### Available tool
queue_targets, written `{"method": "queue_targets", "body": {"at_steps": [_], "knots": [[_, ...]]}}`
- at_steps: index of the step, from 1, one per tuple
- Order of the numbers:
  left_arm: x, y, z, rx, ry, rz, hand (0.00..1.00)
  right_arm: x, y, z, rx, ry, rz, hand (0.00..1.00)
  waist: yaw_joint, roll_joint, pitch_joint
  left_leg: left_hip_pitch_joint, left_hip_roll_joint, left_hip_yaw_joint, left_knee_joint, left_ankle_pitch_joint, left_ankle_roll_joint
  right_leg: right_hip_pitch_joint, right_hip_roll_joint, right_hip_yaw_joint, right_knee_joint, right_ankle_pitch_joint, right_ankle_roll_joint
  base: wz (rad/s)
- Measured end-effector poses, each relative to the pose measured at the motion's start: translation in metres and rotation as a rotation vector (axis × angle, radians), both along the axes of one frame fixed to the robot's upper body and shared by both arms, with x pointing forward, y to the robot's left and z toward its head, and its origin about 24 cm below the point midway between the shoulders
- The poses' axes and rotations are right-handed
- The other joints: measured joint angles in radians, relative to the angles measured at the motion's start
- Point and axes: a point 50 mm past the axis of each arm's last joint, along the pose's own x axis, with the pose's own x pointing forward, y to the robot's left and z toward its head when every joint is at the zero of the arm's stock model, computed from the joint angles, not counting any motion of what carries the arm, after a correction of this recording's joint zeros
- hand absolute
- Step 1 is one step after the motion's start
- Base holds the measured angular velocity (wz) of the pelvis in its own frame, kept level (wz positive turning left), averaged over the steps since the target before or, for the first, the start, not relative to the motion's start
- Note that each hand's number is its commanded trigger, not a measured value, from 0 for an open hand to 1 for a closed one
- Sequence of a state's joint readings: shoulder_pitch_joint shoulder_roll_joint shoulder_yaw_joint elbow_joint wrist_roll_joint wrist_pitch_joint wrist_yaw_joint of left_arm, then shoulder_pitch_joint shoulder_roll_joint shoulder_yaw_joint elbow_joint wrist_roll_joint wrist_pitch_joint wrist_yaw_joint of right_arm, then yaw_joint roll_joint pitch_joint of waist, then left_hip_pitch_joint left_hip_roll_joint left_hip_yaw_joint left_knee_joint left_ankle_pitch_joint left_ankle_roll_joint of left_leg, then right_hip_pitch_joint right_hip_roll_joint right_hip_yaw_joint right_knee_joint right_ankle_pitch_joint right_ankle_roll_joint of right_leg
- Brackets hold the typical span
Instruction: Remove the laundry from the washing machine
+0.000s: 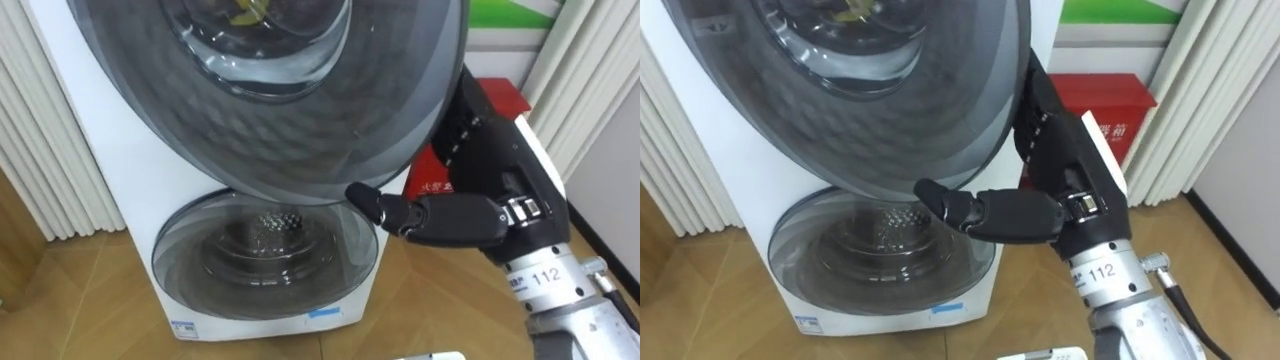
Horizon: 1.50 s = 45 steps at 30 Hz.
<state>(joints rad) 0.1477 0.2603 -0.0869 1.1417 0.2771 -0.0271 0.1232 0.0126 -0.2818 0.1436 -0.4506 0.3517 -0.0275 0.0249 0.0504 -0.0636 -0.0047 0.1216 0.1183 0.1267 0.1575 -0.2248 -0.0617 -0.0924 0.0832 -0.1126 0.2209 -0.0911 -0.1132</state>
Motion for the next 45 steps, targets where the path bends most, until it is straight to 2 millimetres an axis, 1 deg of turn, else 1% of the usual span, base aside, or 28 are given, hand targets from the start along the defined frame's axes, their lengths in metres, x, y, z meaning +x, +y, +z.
{"method": "queue_targets", "body": {"at_steps": [2,4,8,13,15,17,19,21,22,23,24,25,26,27,28,29,30,31,32,33,34,35,37,39,42,43,44,45], "knots": [[0.0,0.002,0.001,0.004,0.0,-0.007,0.0,0.0,0.0,0.0,0.004,0.001,0.001,0.0,0.008,-0.008,-0.0024,-0.017,0.0,-0.01,0.014,0.002,-0.003,-0.01,-0.001,-0.005,0.002,-0.002,0.002,0.08],[-0.001,0.005,0.002,0.015,0.005,-0.016,0.0,0.0,0.0,-0.001,0.007,0.005,-0.007,0.0,0.011,-0.015,-0.0029,-0.027,0.004,-0.057,0.012,0.007,-0.012,-0.012,-0.001,-0.026,0.001,0.002,-0.009,0.2],[-0.002,0.012,0.004,0.031,0.009,-0.019,0.0,0.0,0.005,-0.004,0.015,0.019,-0.003,0.0,0.026,-0.026,-0.0028,-0.031,0.01,-0.064,0.017,0.018,-0.023,-0.013,-0.003,-0.045,0.003,-0.007,-0.017,0.11],[-0.004,0.014,0.005,0.034,0.013,-0.019,0.0,-0.002,0.014,-0.006,0.019,0.027,0.039,0.0,0.04,-0.035,-0.0032,-0.056,0.009,-0.074,0.033,0.02,-0.025,-0.013,-0.026,-0.15,0.002,-0.011,-0.031,0.0],[-0.003,0.015,0.005,0.036,0.006,-0.017,0.0,-0.004,0.022,-0.008,0.013,0.024,0.069,0.0,0.047,-0.048,-0.0038,-0.065,0.009,-0.073,0.033,0.03,-0.029,-0.014,-0.037,-0.198,0.001,-0.015,-0.033,-0.1],[-0.002,0.016,0.006,0.038,0.0,-0.014,0.0,-0.006,0.026,-0.009,0.011,0.026,0.094,0.0,0.064,-0.056,-0.0056,-0.074,0.01,-0.068,0.034,0.037,-0.03,-0.015,-0.041,-0.227,0.0,-0.022,-0.017,-0.21],[-0.003,0.018,0.006,0.04,-0.007,0.008,0.0,-0.008,0.033,-0.009,0.008,0.027,0.135,0.0,0.079,-0.06,-0.0088,-0.107,0.011,-0.075,0.042,0.05,-0.021,-0.013,-0.063,-0.319,-0.003,-0.035,0.021,-0.12],[-0.003,0.019,0.007,0.042,-0.012,0.021,0.0,-0.009,0.038,-0.01,0.002,0.028,0.179,0.0,0.082,-0.06,-0.0092,-0.125,0.014,-0.081,0.042,0.064,-0.017,-0.012,-0.065,-0.343,-0.006,-0.035,0.044,0.14],[-0.002,0.02,0.007,0.042,-0.015,0.025,0.0,-0.01,0.041,-0.01,-0.003,0.027,0.2,0.0,0.087,-0.061,-0.0095,-0.129,0.014,-0.082,0.04,0.069,-0.017,-0.012,-0.065,-0.346,-0.008,-0.034,0.046,0.25],[0.0,0.021,0.008,0.044,-0.027,0.035,0.0,-0.012,0.05,-0.009,-0.019,0.019,0.267,0.0,0.099,-0.061,-0.0123,-0.138,0.016,-0.079,0.035,0.072,-0.016,-0.012,-0.062,-0.35,-0.017,-0.032,0.064,0.34],[0.001,0.021,0.008,0.043,-0.03,0.042,0.0,-0.012,0.054,-0.008,-0.033,0.011,0.31,0.0,0.104,-0.042,-0.0114,-0.153,0.045,-0.077,0.033,0.068,-0.023,-0.022,-0.053,-0.323,0.025,-0.04,0.125,0.67],[0.003,0.021,0.008,0.043,-0.037,0.046,0.0,-0.012,0.062,-0.004,-0.06,-0.005,0.368,0.0,0.091,-0.052,-0.0044,-0.191,0.046,-0.075,0.105,0.064,-0.047,-0.077,-0.093,-0.19,0.239,-0.138,0.093,0.92],[0.007,0.023,0.01,0.049,-0.047,0.043,0.0,-0.011,0.064,-0.003,-0.074,-0.012,0.385,0.0,0.086,-0.066,-0.0019,-0.219,0.029,-0.073,0.165,0.059,-0.051,-0.109,-0.098,-0.148,0.296,-0.203,0.105,0.98],[0.008,0.023,0.01,0.05,-0.053,0.039,0.0,-0.01,0.068,-0.003,-0.1,-0.015,0.42,0.0,0.121,-0.066,-0.0115,-0.24,0.018,-0.085,0.21,0.053,-0.049,-0.12,-0.098,-0.137,0.315,-0.22,0.049,0.5],[0.009,0.024,0.01,0.05,-0.055,0.039,0.0,-0.011,0.071,-0.003,-0.114,-0.013,0.442,0.0,0.148,-0.07,-0.017,-0.236,0.008,-0.085,0.208,0.053,-0.049,-0.114,-0.098,-0.135,0.302,-0.227,0.038,0.15],[0.009,0.025,0.011,0.054,-0.054,0.04,0.0,-0.011,0.079,-0.001,-0.144,-0.027,0.504,0.0,0.182,-0.075,-0.0155,-0.23,-0.001,-0.086,0.186,0.055,-0.05,-0.082,-0.098,-0.159,0.242,-0.225,0.039,0.08],[0.008,0.026,0.011,0.056,-0.052,0.045,0.0,-0.015,0.087,0.003,-0.179,-0.061,0.588,0.0,0.191,-0.081,-0.011,-0.225,-0.014,-0.087,0.154,0.059,-0.049,-0.044,-0.098,-0.197,0.173,-0.214,0.041,0.24],[0.007,0.027,0.011,0.057,-0.053,0.052,0.0,-0.017,0.091,0.005,-0.199,-0.08,0.633,0.0,0.197,-0.083,-0.0091,-0.22,-0.02,-0.088,0.137,0.06,-0.049,-0.026,-0.097,-0.212,0.145,-0.203,0.041,0.47],[0.007,0.028,0.012,0.058,-0.053,0.058,0.0,-0.022,0.097,0.007,-0.228,-0.107,0.699,0.0,0.201,-0.084,-0.0084,-0.214,-0.028,-0.091,0.117,0.064,-0.043,-0.004,-0.097,-0.241,0.106,-0.164,0.041,0.62],[0.009,0.028,0.012,0.057,-0.06,0.057,0.0,-0.025,0.099,0.007,-0.248,-0.126,0.736,0.0,0.2,-0.082,-0.0074,-0.207,-0.028,-0.09,0.107,0.071,-0.041,0.008,-0.087,-0.255,0.089,-0.139,0.034,0.7],[0.01,0.028,0.012,0.058,-0.063,0.056,0.0,-0.026,0.1,0.006,-0.258,-0.128,0.749,0.0,0.202,-0.083,-0.0067,-0.205,-0.029,-0.093,0.1,0.093,-0.025,0.008,-0.084,-0.255,0.089,-0.138,0.032,0.57],[0.01,0.028,0.012,0.058,-0.06,0.056,0.0,-0.027,0.101,0.004,-0.277,-0.126,0.777,0.0,0.213,-0.092,-0.0057,-0.199,-0.031,-0.095,0.093,0.106,-0.022,0.018,-0.084,-0.256,0.083,-0.14,0.029,0.25],[0.01,0.028,0.012,0.056,-0.06,0.056,0.0,-0.029,0.102,0.003,-0.3,-0.133,0.813,0.0,0.225,-0.1,-0.0045,-0.194,-0.043,-0.099,0.082,0.105,-0.019,0.033,-0.084,-0.258,0.064,-0.137,0.034,0.08],[0.013,0.028,0.013,0.056,-0.067,0.055,0.0,-0.031,0.103,0.001,-0.321,-0.136,0.843,0.0,0.226,-0.101,-0.0042,-0.184,-0.048,-0.103,0.065,0.099,-0.009,0.053,-0.082,-0.261,0.03,-0.129,0.046,0.06],[0.02,0.029,0.014,0.057,-0.085,0.054,0.0,-0.032,0.104,0.0,-0.348,-0.142,0.876,0.0,0.226,-0.101,-0.0024,-0.156,-0.063,-0.104,0.039,0.093,0.001,0.08,-0.084,-0.261,-0.005,-0.125,0.05,0.07],[0.022,0.029,0.015,0.056,-0.092,0.055,0.0,-0.033,0.104,-0.001,-0.359,-0.143,0.886,0.0,0.224,-0.102,0.0004,-0.145,-0.063,-0.105,0.034,0.09,0.005,0.091,-0.084,-0.244,-0.013,-0.119,0.04,0.11],[0.024,0.029,0.015,0.055,-0.095,0.053,0.0,-0.033,0.104,-0.001,-0.364,-0.142,0.89,0.0,0.221,-0.102,0.0004,-0.142,-0.065,-0.106,0.031,0.089,0.007,0.097,-0.083,-0.236,-0.017,-0.112,0.028,0.11],[0.026,0.028,0.015,0.053,-0.101,0.05,0.0,-0.033,0.103,-0.002,-0.376,-0.143,0.894,0.0,0.223,-0.102,0.0046,-0.13,-0.069,-0.106,0.026,0.088,0.008,0.106,-0.084,-0.227,-0.019,-0.099,0.006,0.04]]}}
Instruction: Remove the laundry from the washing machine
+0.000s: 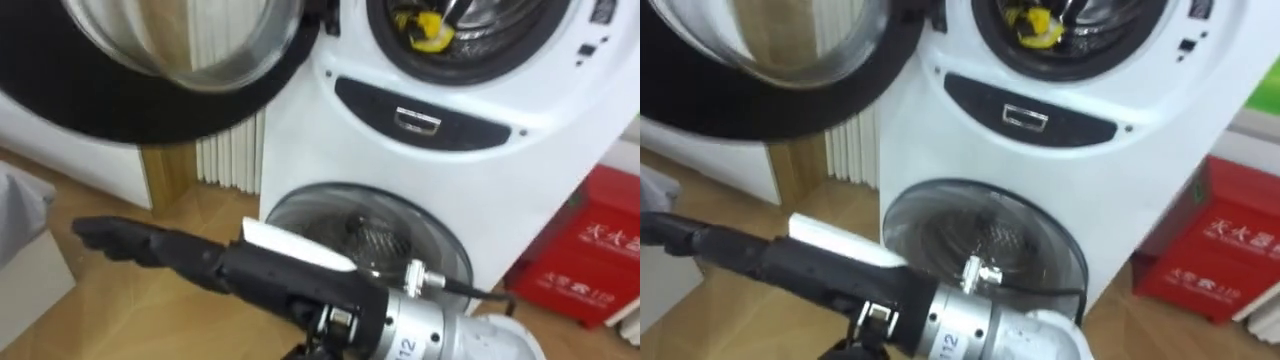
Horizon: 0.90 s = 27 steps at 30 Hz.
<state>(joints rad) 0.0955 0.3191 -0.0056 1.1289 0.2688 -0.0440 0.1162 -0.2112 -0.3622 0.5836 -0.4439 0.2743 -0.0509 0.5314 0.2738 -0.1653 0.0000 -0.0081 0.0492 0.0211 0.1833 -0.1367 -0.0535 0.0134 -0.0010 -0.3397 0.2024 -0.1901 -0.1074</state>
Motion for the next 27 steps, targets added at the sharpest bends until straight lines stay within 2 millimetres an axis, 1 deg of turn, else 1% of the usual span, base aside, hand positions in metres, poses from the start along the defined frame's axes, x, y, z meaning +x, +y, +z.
{"method": "queue_targets", "body": {"at_steps": [1,3,7,10,11,12,13,15,17,19,21,22,24,25,27], "knots": [[0.0,0.0,0.0,0.0,-0.001,0.0,0.0,0.0,0.0,0.0,-0.002,0.001,0.002,0.0,0.001,0.0,0.0034,0.007,-0.002,0.0,-0.002,0.0,0.0,0.007,-0.001,0.008,-0.002,0.0,0.0,-0.07],[0.0,0.0,0.0,0.001,0.003,0.001,0.0,0.0,0.0,-0.001,-0.009,-0.004,0.001,0.0,0.002,0.001,0.0072,0.031,-0.008,0.001,-0.021,-0.001,0.001,0.021,-0.002,0.017,-0.006,0.0,0.001,-0.1],[-0.001,0.0,0.0,0.001,0.004,0.002,0.0,0.001,-0.001,-0.001,-0.013,-0.004,-0.005,0.0,0.006,0.001,0.0103,0.05,-0.007,0.033,-0.044,-0.001,0.001,0.028,0.001,0.039,-0.017,0.001,0.003,-0.12],[0.0,0.0,0.0,0.002,0.007,0.006,0.0,0.003,-0.004,-0.002,-0.028,-0.003,-0.024,0.0,-0.009,0.003,0.0128,0.057,-0.007,0.033,-0.049,-0.003,0.004,0.033,0.002,0.044,-0.019,0.001,0.004,0.0],[0.0,0.0,0.0,0.003,0.007,0.006,0.0,0.004,-0.006,-0.002,-0.037,-0.007,-0.03,0.0,-0.02,0.005,0.0159,0.06,-0.007,0.034,-0.05,-0.005,0.006,0.036,0.002,0.051,-0.019,-0.001,0.007,0.0],[0.0,0.0,0.0,0.003,0.01,0.008,0.0,0.004,-0.007,-0.002,-0.04,-0.01,-0.034,0.0,-0.022,0.008,0.0182,0.063,-0.007,0.034,-0.05,-0.008,0.009,0.037,0.003,0.07,-0.019,-0.003,0.01,-0.05],[0.0,0.0,-0.001,0.002,0.012,0.009,0.0,0.004,-0.007,-0.002,-0.043,-0.011,-0.037,0.0,-0.022,0.011,0.0199,0.065,-0.007,0.035,-0.05,-0.01,0.01,0.037,0.004,0.075,-0.019,-0.003,0.011,-0.17],[-0.002,-0.001,-0.002,-0.001,0.025,0.016,0.0,0.005,-0.009,-0.002,-0.055,-0.013,-0.042,0.0,-0.029,0.024,0.0282,0.067,-0.005,0.039,-0.049,-0.027,0.012,0.037,0.011,0.094,-0.017,-0.004,0.012,-0.19],[-0.004,-0.001,-0.003,0.0,0.038,0.022,0.0,0.005,-0.01,-0.003,-0.064,-0.016,-0.046,0.0,-0.038,0.025,0.0278,0.066,-0.006,0.039,-0.046,-0.031,0.014,0.035,0.011,0.101,-0.018,-0.005,0.014,-0.07],[-0.005,-0.002,-0.003,0.0,0.044,0.025,0.0,0.006,-0.01,-0.003,-0.067,-0.014,-0.052,0.0,-0.045,0.025,0.0253,0.066,-0.008,0.049,-0.043,-0.032,0.017,0.032,0.011,0.113,-0.017,-0.004,0.018,-0.08],[-0.007,-0.005,-0.005,-0.008,0.05,0.027,0.0,0.008,-0.014,-0.001,-0.083,-0.042,-0.078,0.0,-0.048,0.034,0.0143,0.067,-0.008,0.059,-0.035,-0.036,0.022,0.022,0.009,0.117,-0.018,0.004,0.022,-0.16],[-0.008,-0.005,-0.005,-0.009,0.051,0.028,0.0,0.009,-0.015,-0.001,-0.086,-0.048,-0.086,0.0,-0.049,0.037,0.0127,0.067,-0.009,0.059,-0.035,-0.036,0.022,0.022,0.008,0.118,-0.017,0.005,0.023,-0.12],[-0.009,-0.005,-0.005,-0.002,0.052,0.032,0.0,0.013,-0.02,0.001,-0.102,-0.08,-0.126,0.0,-0.072,0.041,0.0091,0.068,-0.011,0.059,-0.035,-0.037,0.024,0.028,0.006,0.119,-0.016,0.007,0.025,-0.02],[-0.012,-0.005,-0.006,0.001,0.056,0.034,0.0,0.014,-0.021,0.002,-0.109,-0.092,-0.139,0.0,-0.076,0.042,0.0087,0.068,-0.011,0.059,-0.034,-0.037,0.024,0.029,0.006,0.12,-0.015,0.007,0.026,0.0],[-0.018,-0.005,-0.007,0.015,0.064,0.04,0.0,0.017,-0.027,0.004,-0.114,-0.112,-0.18,0.0,-0.1,0.045,0.0078,0.075,-0.011,0.059,-0.032,-0.037,0.024,0.038,0.005,0.12,-0.016,0.007,0.026,0.0]]}}
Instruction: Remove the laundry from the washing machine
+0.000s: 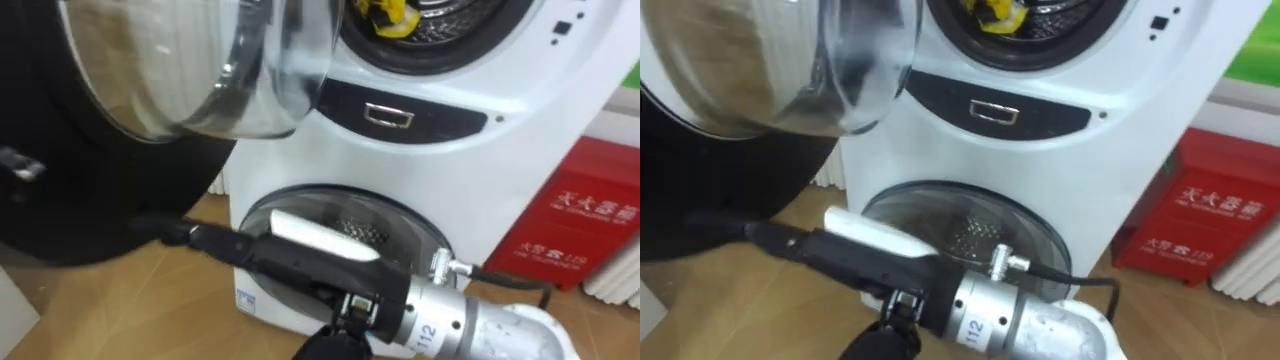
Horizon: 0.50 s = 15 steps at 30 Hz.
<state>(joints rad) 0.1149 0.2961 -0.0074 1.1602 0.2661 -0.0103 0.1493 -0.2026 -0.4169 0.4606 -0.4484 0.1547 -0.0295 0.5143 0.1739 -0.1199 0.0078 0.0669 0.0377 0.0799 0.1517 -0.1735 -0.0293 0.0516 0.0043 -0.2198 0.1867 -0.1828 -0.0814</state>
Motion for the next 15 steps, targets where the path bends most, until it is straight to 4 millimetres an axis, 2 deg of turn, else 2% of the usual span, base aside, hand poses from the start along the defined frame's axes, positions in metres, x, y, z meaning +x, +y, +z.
{"method": "queue_targets", "body": {"at_steps": [4,6,10,15], "knots": [[-0.003,-0.005,-0.002,-0.013,0.008,0.004,0.0,0.003,-0.011,-0.002,0.01,0.007,-0.068,0.0,-0.008,0.012,-0.0046,0.009,0.001,0.005,-0.001,0.0,0.0,0.003,0.001,0.01,0.001,0.0,0.0,-0.08],[-0.007,-0.009,-0.005,-0.023,0.02,0.009,0.0,0.002,-0.016,-0.005,0.011,0.02,-0.095,0.0,-0.008,0.023,-0.0093,0.017,0.002,0.027,-0.003,0.0,0.0,0.003,0.002,0.025,0.002,0.0,0.0,-0.18],[-0.01,-0.01,-0.006,-0.025,0.035,0.015,0.0,0.003,-0.022,-0.006,0.011,0.017,-0.131,0.0,-0.029,0.024,-0.0087,0.019,0.002,0.032,-0.003,0.0,0.0,0.002,0.003,0.031,0.0,0.0,-0.001,-0.04],[-0.011,-0.011,-0.007,-0.03,0.041,0.019,0.0,0.007,-0.03,0.001,0.013,-0.031,-0.199,0.0,-0.04,0.02,-0.0078,0.018,0.002,0.041,0.0,0.0,0.0,-0.001,0.003,0.04,-0.003,0.001,0.001,-0.03]]}}
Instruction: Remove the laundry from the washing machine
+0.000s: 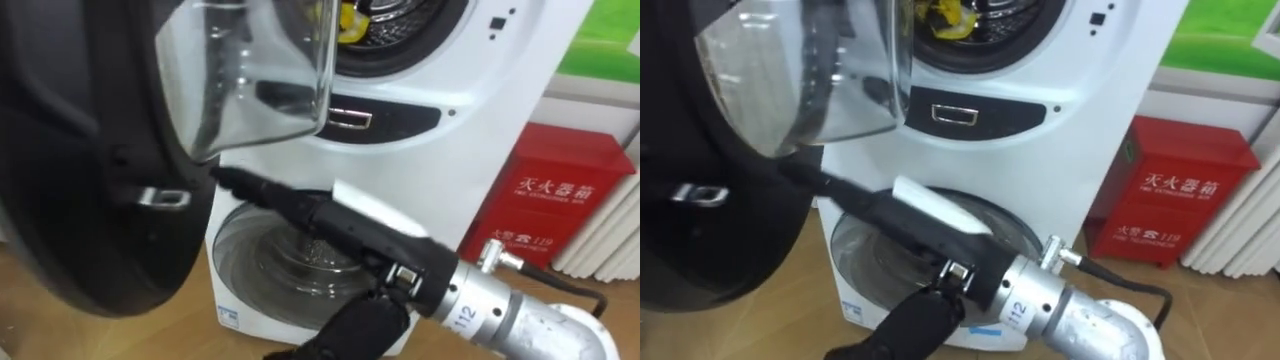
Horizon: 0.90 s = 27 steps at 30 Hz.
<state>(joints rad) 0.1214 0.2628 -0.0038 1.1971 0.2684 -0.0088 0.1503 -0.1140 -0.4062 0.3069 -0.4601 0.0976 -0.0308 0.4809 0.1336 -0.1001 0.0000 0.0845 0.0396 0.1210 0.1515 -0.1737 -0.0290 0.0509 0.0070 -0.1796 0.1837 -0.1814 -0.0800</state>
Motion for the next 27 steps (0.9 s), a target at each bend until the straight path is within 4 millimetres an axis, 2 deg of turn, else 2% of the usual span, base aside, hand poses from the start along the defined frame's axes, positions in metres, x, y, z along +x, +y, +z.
{"method": "queue_targets", "body": {"at_steps": [3,7,10,15,16,21,25,27], "knots": [[0.001,-0.001,0.0,-0.002,-0.007,-0.003,0.0,0.003,-0.005,0.003,0.007,-0.02,-0.041,0.0,-0.001,-0.005,0.0001,-0.001,0.0,0.001,0.0,0.0,0.0,0.0,0.0,0.0,-0.003,0.0,0.0,0.0],[0.004,-0.004,-0.001,-0.009,-0.015,-0.014,0.0,0.002,-0.003,0.007,0.044,-0.035,-0.052,0.0,-0.004,-0.006,0.0002,-0.01,-0.001,-0.014,0.0,0.0,0.0,0.005,0.002,-0.01,-0.016,0.007,0.001,0.05],[0.007,-0.005,-0.001,-0.012,-0.019,-0.019,0.0,0.002,0.004,0.009,0.078,-0.035,-0.045,0.0,0.013,-0.005,0.0008,-0.008,0.0,-0.013,-0.001,0.0,0.0,0.003,0.003,-0.007,-0.013,0.007,0.0,-0.05],[0.017,-0.012,-0.001,-0.017,-0.023,-0.09,0.0,0.003,0.028,0.008,0.095,-0.02,0.022,0.0,0.068,-0.003,0.0033,-0.003,0.004,-0.013,-0.008,0.0,0.0,0.001,0.008,0.006,-0.015,0.008,-0.001,-0.07],[0.018,-0.012,-0.001,-0.016,-0.019,-0.097,0.0,0.004,0.033,0.008,0.097,-0.016,0.035,0.0,0.069,-0.001,0.0047,-0.004,0.004,-0.014,-0.008,0.0,0.0,0.001,0.009,0.005,-0.015,0.008,-0.001,0.0],[0.029,-0.02,-0.001,-0.015,-0.023,-0.149,0.0,0.022,0.075,0.005,0.109,0.044,0.108,0.0,0.126,-0.006,0.0062,-0.009,0.004,-0.017,-0.007,0.0,0.0,0.0,0.008,-0.011,-0.031,0.008,-0.003,0.09],[0.03,-0.021,-0.001,-0.01,-0.012,-0.147,0.0,0.026,0.089,0.002,0.105,0.076,0.131,0.0,0.154,-0.01,0.008,-0.018,0.0,-0.043,-0.007,0.0,0.0,0.001,0.005,-0.029,-0.033,0.008,-0.001,0.18],[0.03,-0.02,-0.001,-0.006,-0.003,-0.143,0.0,0.028,0.095,-0.002,0.09,0.097,0.137,0.0,0.179,-0.008,0.01,-0.019,0.0,-0.045,-0.007,0.0,0.0,0.002,0.004,-0.036,-0.032,0.009,0.0,0.05]]}}
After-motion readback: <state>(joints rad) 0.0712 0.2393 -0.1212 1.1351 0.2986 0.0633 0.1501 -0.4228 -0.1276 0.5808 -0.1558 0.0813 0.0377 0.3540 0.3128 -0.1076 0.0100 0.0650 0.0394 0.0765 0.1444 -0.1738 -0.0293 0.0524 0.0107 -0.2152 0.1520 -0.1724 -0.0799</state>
